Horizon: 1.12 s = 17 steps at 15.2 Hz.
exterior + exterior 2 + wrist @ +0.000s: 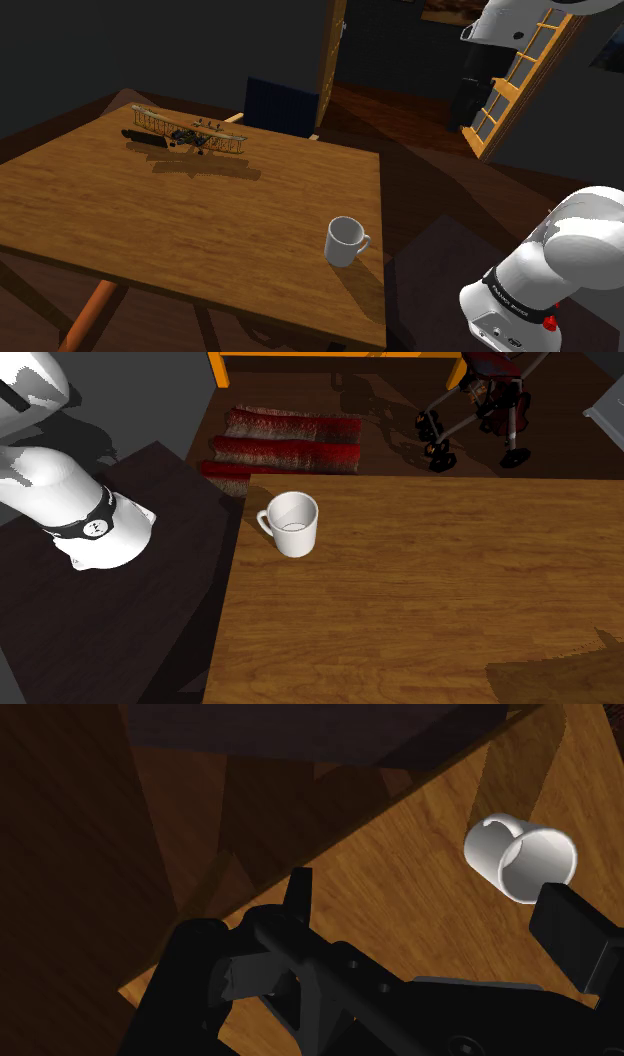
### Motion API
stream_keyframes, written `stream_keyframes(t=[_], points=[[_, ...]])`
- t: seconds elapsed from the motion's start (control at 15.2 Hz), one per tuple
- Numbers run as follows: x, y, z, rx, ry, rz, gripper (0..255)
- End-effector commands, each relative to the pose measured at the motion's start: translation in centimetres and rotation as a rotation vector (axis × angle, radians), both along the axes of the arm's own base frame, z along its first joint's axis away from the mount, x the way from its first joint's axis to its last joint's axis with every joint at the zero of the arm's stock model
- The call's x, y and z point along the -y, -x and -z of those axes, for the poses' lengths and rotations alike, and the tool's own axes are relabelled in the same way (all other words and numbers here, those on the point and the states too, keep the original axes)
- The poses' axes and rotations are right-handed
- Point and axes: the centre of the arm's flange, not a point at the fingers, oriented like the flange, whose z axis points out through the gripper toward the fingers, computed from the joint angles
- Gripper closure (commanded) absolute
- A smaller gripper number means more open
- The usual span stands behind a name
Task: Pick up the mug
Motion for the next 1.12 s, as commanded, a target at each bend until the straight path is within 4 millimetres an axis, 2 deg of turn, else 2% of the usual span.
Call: stream_keyframes(t=[0.0, 1.06], points=[[0.0, 0.0, 0.0, 0.0, 0.0, 0.0, 0], [-13.7, -3.9, 16.1, 0.018, 0.04, -0.082, 0]])
